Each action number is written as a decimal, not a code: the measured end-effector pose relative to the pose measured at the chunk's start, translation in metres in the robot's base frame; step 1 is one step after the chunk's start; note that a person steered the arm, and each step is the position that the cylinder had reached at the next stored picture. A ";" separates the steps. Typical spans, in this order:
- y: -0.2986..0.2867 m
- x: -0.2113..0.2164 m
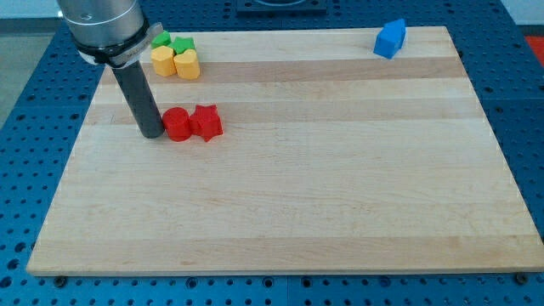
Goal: Slide the yellow hexagon into the yellow heart
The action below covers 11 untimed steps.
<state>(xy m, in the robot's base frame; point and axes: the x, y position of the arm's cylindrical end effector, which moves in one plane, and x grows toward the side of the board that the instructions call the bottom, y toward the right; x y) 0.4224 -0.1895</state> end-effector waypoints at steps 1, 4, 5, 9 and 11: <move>-0.014 -0.007; -0.082 -0.107; -0.086 -0.136; -0.055 -0.161; -0.014 -0.150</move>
